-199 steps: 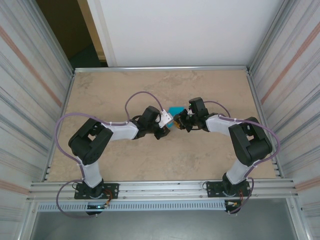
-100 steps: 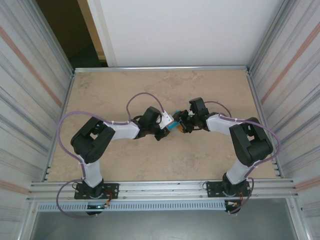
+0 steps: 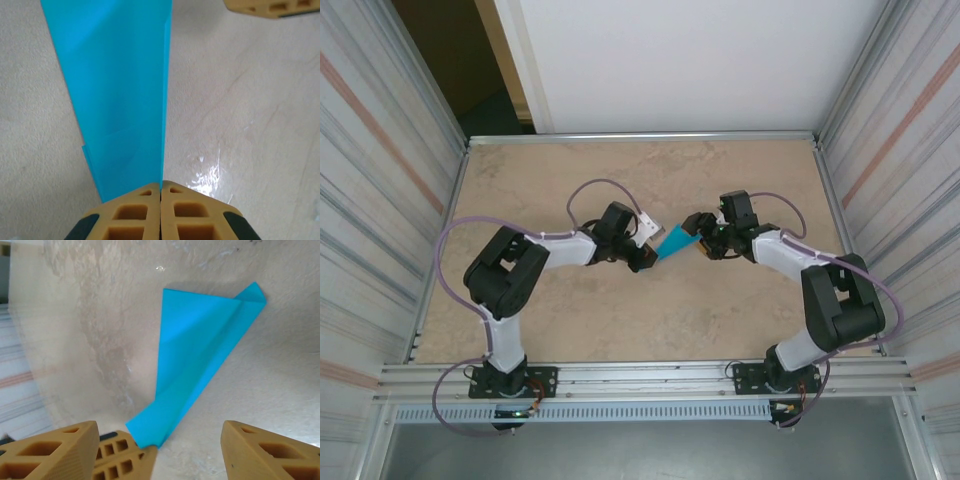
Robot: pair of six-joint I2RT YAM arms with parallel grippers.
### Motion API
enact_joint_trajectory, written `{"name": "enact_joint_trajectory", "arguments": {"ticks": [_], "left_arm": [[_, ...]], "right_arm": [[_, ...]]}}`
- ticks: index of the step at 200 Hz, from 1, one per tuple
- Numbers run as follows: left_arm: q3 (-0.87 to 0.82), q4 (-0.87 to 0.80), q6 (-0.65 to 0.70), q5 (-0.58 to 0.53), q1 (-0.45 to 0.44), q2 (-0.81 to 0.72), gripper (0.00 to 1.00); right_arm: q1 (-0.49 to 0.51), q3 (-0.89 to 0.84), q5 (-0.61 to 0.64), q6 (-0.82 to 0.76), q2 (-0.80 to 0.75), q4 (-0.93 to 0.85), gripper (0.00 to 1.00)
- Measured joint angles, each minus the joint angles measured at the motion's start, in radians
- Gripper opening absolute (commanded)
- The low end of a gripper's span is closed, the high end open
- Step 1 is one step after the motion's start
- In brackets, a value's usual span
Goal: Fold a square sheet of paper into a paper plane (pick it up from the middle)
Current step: Fold the wing for the fifth time at the center of the table.
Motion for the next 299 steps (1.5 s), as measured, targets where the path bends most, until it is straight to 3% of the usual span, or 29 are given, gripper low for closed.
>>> {"name": "enact_joint_trajectory", "arguments": {"ticks": [116,209,299], "left_arm": [[0.150,-0.122,-0.321,0.251,0.042,0.117,0.07],[0.151,-0.088,-0.499,0.333,0.062,0.154,0.07],[0.151,-0.066,-0.536,0.348,0.062,0.174,0.10]], "right_arm": [[0.039,-0.025,-0.013,-0.205,0.040,-0.013,0.69],[0.037,-0.019,-0.062,-0.239,0.140,0.013,0.64],[0.020,0.052,-0.090,-0.241,0.201,-0.047,0.60]]}}
